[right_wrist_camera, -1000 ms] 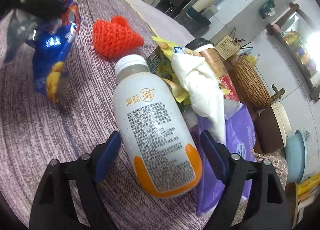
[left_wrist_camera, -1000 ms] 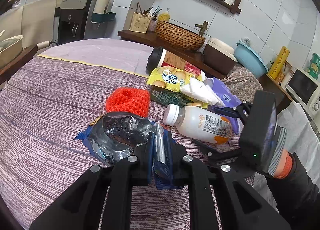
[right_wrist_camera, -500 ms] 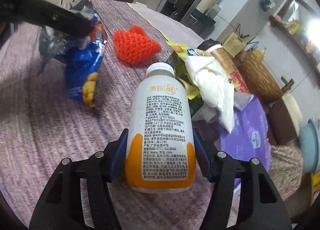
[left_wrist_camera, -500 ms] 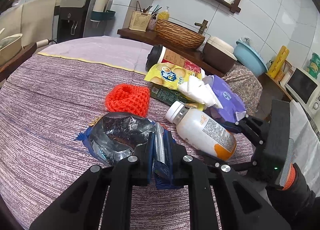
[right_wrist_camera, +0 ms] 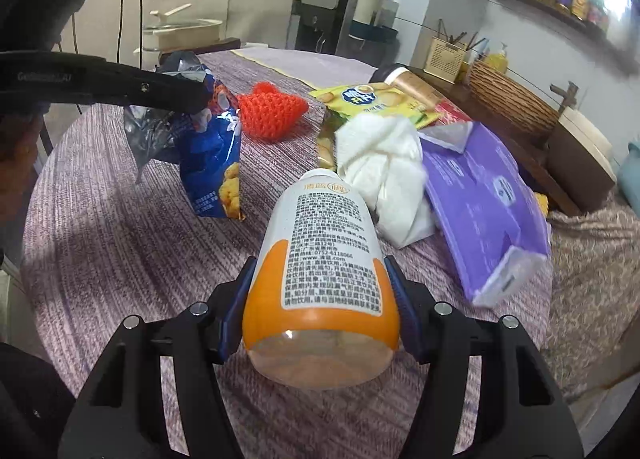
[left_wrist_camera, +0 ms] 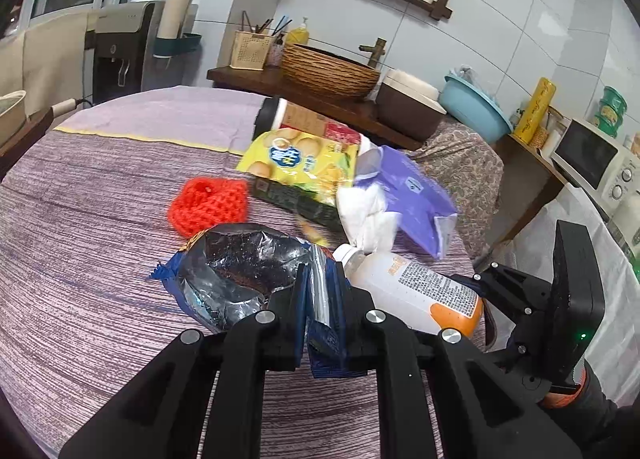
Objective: Collect trash
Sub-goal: 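Grasp the white-and-orange bottle with the right tool while the left tool holds the wrapper, then drop the bottle into the bin with the right tool while the left tool drops the wrapper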
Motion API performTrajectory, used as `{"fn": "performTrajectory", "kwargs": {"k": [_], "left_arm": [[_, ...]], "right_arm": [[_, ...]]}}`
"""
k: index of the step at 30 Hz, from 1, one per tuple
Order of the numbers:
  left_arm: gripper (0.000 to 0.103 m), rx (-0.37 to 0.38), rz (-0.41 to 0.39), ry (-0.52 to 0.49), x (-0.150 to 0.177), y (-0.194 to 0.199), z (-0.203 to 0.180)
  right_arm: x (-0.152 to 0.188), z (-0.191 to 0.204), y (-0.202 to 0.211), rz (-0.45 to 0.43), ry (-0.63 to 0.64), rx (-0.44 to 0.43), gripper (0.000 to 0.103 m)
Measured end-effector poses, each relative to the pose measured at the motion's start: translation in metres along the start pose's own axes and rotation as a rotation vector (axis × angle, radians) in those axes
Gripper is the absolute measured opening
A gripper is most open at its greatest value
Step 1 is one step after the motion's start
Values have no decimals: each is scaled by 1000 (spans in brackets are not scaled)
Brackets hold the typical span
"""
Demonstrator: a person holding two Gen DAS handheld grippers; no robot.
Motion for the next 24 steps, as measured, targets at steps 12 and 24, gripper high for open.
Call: {"fn": "performTrajectory", "kwargs": {"k": [12,24], "left_arm": [[13,116,-1,-112,-10,-11,-69],[13,262,50,-236,-24,-59,-154]], "right_arm": [[32,-40,61,-107,-178,33,62],[76,-119,124,-152,-347,214,62]]}}
Point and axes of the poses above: each gripper's, at about its wrist camera, not at the fingertips, and y roughly against the way its jaws point, z to its left, x to its underside, the point moved 1 cm from there along -y, roughly the way its jaws point, and after that the axes turned 4 degrees about -y, right-handed, at the moved point
